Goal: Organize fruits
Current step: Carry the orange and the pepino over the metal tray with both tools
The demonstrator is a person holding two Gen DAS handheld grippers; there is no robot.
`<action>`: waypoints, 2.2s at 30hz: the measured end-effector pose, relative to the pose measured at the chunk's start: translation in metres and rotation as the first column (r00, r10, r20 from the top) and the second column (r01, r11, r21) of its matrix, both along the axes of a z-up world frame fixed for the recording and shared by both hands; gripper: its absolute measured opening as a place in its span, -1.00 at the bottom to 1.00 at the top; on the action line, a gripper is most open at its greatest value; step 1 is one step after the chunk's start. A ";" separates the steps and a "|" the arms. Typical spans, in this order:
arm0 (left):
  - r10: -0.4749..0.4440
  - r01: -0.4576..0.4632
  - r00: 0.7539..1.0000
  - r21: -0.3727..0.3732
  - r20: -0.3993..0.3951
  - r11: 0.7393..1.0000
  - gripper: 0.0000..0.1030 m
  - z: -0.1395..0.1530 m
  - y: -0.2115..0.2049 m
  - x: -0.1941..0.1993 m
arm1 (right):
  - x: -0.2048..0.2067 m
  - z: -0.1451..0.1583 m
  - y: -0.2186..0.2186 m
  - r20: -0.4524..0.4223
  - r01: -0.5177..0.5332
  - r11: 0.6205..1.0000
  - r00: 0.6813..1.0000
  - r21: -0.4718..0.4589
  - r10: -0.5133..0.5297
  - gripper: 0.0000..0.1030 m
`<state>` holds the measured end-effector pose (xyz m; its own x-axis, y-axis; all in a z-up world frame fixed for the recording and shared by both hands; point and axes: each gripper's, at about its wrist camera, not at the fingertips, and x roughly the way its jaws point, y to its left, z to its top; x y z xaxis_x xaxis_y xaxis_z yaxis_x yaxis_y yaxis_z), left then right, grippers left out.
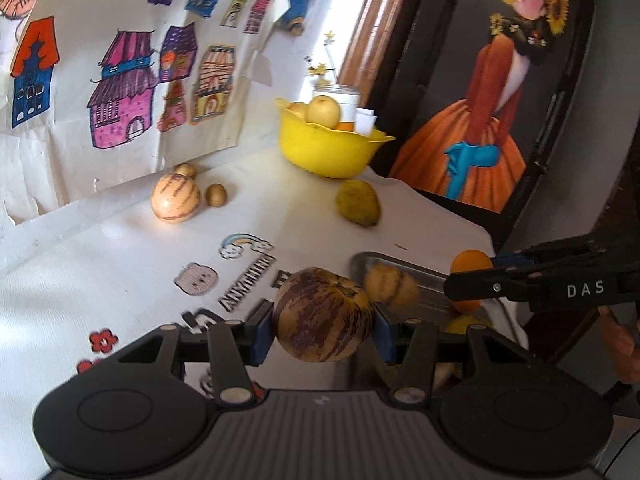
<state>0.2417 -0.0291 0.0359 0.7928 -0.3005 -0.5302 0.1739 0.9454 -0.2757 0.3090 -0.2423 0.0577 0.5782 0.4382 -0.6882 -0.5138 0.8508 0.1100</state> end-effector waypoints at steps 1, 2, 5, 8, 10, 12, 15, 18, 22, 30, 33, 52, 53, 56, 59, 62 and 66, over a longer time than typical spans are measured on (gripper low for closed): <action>-0.008 0.008 1.000 0.000 0.003 1.000 0.05 0.001 -0.002 -0.004 | -0.006 0.000 -0.004 0.002 0.010 1.000 1.000 0.005 -0.010 -0.28; -0.015 0.015 1.000 0.002 0.006 1.000 0.05 0.002 -0.005 -0.009 | -0.013 0.000 -0.008 0.006 0.020 1.000 1.000 0.008 -0.020 -0.28; -0.038 0.038 0.999 0.006 0.011 0.999 0.05 0.004 -0.012 -0.020 | -0.034 -0.003 -0.019 0.014 0.055 0.998 0.998 0.009 -0.055 -0.28; -0.062 0.062 0.998 0.014 0.013 0.998 0.05 0.005 -0.020 -0.029 | -0.049 -0.009 -0.029 0.004 0.087 0.996 0.996 0.028 -0.087 -0.28; -0.075 0.074 0.997 0.021 0.014 0.997 0.05 0.005 -0.025 -0.035 | -0.059 -0.014 -0.034 -0.003 0.106 0.994 0.994 0.030 -0.106 -0.28; -0.084 0.083 0.996 0.027 0.012 0.996 0.05 0.003 -0.030 -0.040 | -0.069 -0.020 -0.036 -0.003 0.123 0.992 0.992 0.019 -0.123 -0.28; -0.093 0.094 0.996 0.036 -0.005 0.995 0.05 -0.001 -0.035 -0.045 | -0.086 -0.028 -0.037 0.011 0.134 0.991 0.991 -0.004 -0.133 -0.28; -0.100 0.101 0.995 0.053 -0.028 0.993 0.05 -0.007 -0.038 -0.048 | -0.099 -0.037 -0.035 0.021 0.149 0.989 0.989 -0.007 -0.149 -0.28; -0.096 0.099 0.994 0.072 -0.044 0.993 0.05 -0.012 -0.040 -0.050 | -0.109 -0.049 -0.031 0.027 0.173 0.985 0.985 0.006 -0.173 -0.28; -0.082 0.088 0.995 0.108 -0.059 0.990 0.05 -0.017 -0.043 -0.049 | -0.114 -0.060 -0.028 0.052 0.222 0.975 0.973 0.025 -0.223 -0.28; -0.072 0.079 0.995 0.107 -0.070 0.991 0.05 -0.020 -0.043 -0.046 | -0.113 -0.062 -0.027 0.051 0.232 0.972 0.971 0.036 -0.234 -0.28; -0.074 0.081 0.996 0.142 -0.053 0.987 0.06 -0.023 -0.050 -0.040 | -0.108 -0.073 -0.021 0.084 0.262 0.965 0.962 -0.004 -0.261 -0.27; -0.073 0.080 0.996 0.147 -0.053 0.986 0.06 -0.023 -0.051 -0.040 | -0.108 -0.074 -0.020 0.085 0.263 0.965 0.961 -0.004 -0.261 -0.27; -0.072 0.079 0.996 0.161 -0.050 0.984 0.06 -0.023 -0.053 -0.039 | -0.108 -0.074 -0.020 0.086 0.266 0.964 0.960 -0.002 -0.265 -0.27; -0.072 0.079 0.996 0.171 -0.046 0.982 0.06 -0.024 -0.055 -0.039 | -0.108 -0.075 -0.019 0.095 0.268 0.964 0.959 -0.006 -0.266 -0.27; -0.074 0.080 0.996 0.182 -0.041 0.980 0.07 -0.024 -0.056 -0.040 | -0.109 -0.075 -0.018 0.106 0.268 0.963 0.958 -0.014 -0.265 -0.27; -0.076 0.081 0.997 0.199 -0.031 0.977 0.07 -0.025 -0.058 -0.041 | -0.111 -0.077 -0.017 0.117 0.267 0.963 0.958 -0.021 -0.263 -0.27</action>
<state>0.2003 -0.0870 0.0110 0.7578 -0.2474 -0.6038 0.2457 0.9654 -0.0872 0.1983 -0.2595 -0.0190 0.7445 0.2350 -0.6249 -0.2768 0.9604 0.0313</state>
